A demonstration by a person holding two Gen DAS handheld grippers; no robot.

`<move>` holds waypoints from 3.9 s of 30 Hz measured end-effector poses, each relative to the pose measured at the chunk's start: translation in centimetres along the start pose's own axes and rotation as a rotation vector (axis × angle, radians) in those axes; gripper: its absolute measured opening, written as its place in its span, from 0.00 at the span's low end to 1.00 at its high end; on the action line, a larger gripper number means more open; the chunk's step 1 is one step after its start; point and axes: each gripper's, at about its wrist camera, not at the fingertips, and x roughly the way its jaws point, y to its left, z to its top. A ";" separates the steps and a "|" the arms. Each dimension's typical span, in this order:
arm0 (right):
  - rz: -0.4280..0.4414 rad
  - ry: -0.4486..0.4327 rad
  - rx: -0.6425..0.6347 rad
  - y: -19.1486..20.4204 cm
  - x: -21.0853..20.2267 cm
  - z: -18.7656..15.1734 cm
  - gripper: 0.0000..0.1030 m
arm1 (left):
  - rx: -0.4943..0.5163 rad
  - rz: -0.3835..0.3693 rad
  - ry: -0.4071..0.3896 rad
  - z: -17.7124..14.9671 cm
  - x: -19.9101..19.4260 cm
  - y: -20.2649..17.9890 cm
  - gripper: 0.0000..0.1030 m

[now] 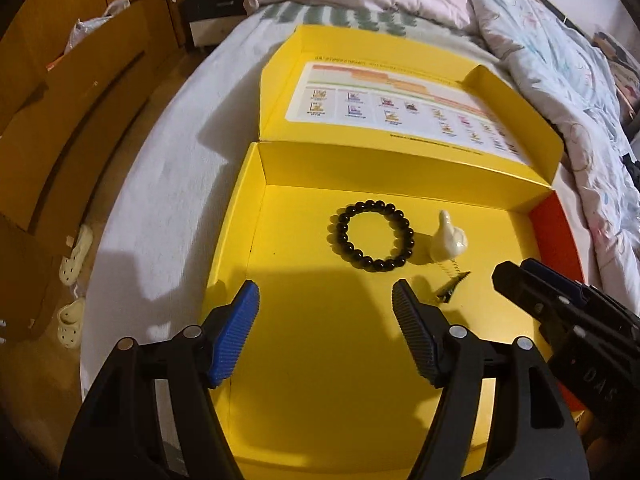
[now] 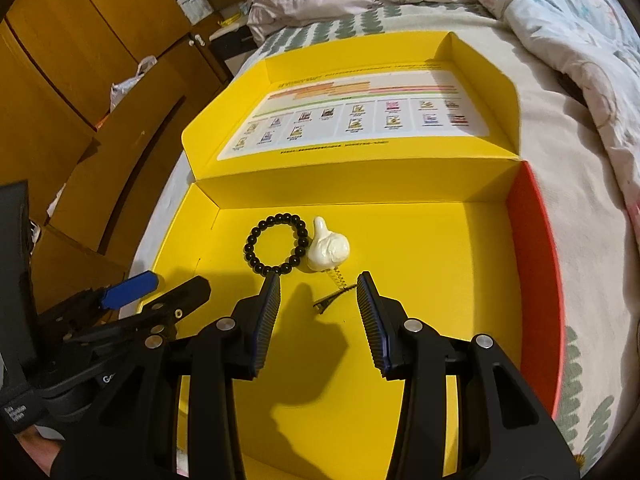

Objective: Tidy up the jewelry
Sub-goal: 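Move left tool to black bead bracelet while right tool approaches white figure, then close left tool on black bracelet while right tool closes on white figure, then lift black bracelet and white figure out of the box over the bedspread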

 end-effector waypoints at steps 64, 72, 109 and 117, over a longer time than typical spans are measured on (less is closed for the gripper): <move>-0.090 0.138 0.005 -1.5 7.3 2.2 0.35 | 0.019 0.060 0.106 3.0 7.6 -0.4 0.13; -0.067 0.138 0.021 -2.2 6.7 2.5 0.35 | -0.018 0.007 0.121 3.1 7.6 0.7 0.10; -0.006 -0.009 0.098 -2.7 -4.7 2.4 0.35 | -0.017 -0.112 -0.029 3.1 -3.9 -0.1 0.10; -0.011 -0.044 0.092 -1.9 -9.5 0.7 0.35 | 0.027 -0.108 -0.085 1.4 -8.8 -1.1 0.10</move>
